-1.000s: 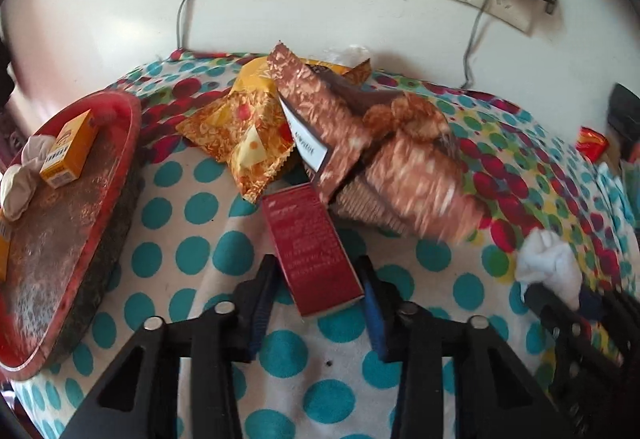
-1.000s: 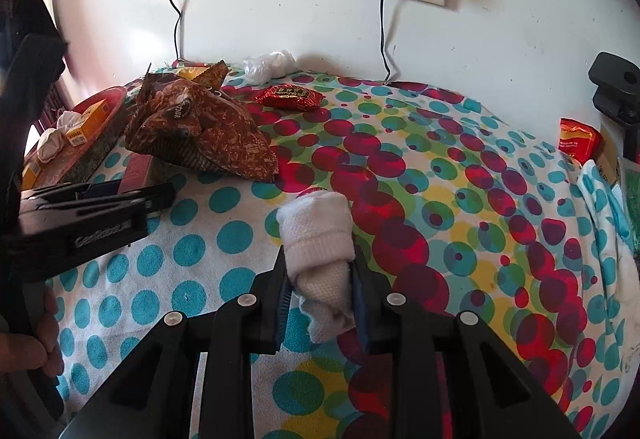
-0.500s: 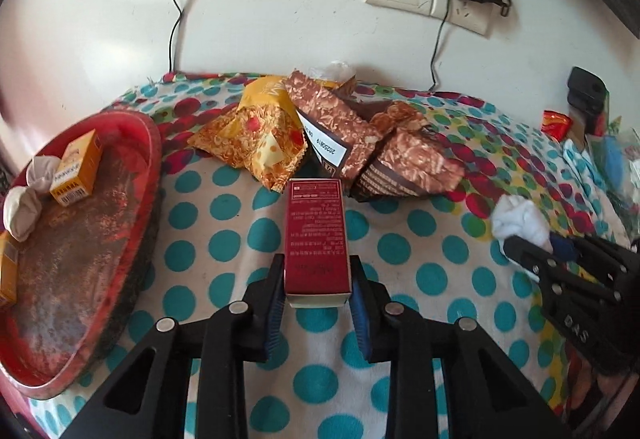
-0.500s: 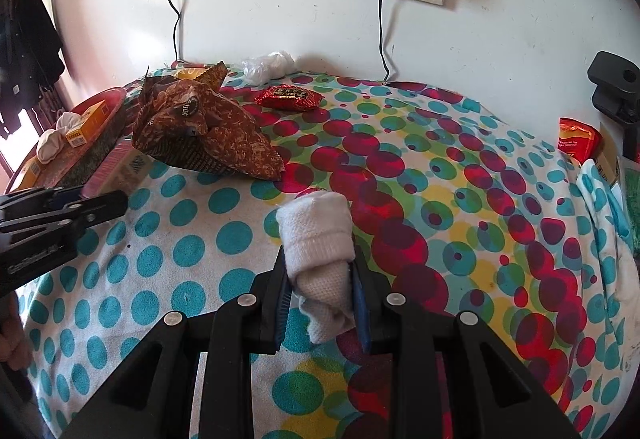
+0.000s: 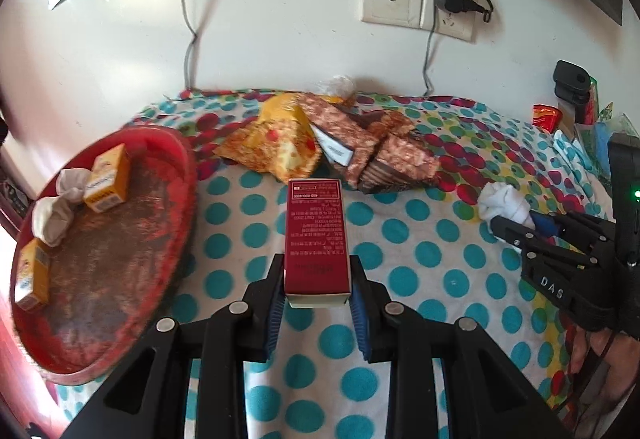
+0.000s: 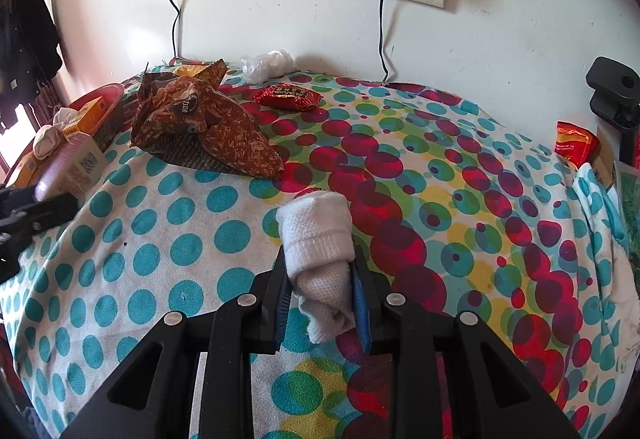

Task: Organize objects
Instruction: 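Carry the dark red box onto the red tray and open the left tool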

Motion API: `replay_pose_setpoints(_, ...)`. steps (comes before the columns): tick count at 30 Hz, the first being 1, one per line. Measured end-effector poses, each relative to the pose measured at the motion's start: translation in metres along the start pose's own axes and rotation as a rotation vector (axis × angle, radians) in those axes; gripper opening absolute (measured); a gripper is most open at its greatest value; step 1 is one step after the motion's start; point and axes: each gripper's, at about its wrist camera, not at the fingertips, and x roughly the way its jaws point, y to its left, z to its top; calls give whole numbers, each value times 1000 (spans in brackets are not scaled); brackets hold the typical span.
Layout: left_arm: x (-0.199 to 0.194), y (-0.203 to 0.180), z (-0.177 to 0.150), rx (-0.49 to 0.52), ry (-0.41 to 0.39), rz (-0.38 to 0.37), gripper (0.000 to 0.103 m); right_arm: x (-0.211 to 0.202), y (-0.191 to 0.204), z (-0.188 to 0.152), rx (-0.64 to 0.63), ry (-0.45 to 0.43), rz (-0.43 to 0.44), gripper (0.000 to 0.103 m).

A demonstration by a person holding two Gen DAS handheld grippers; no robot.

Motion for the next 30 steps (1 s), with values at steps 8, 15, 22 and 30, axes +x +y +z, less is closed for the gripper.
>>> replay_pose_setpoints(8, -16, 36, -5, -34, -5, 50, 30, 1, 1, 0, -7, 3, -9, 26)
replay_pose_setpoints(15, -26, 76, -11, -86, -9, 95, 30, 1, 2, 1, -17, 7, -21, 27)
replay_pose_setpoints(22, -30, 110, -17, -134, -6, 123, 30, 1, 1, 1, -32, 14, -37, 28)
replay_pose_setpoints(30, -27, 156, -21, -176, 17, 185, 30, 3, 1, 1, -39, 16, -45, 30)
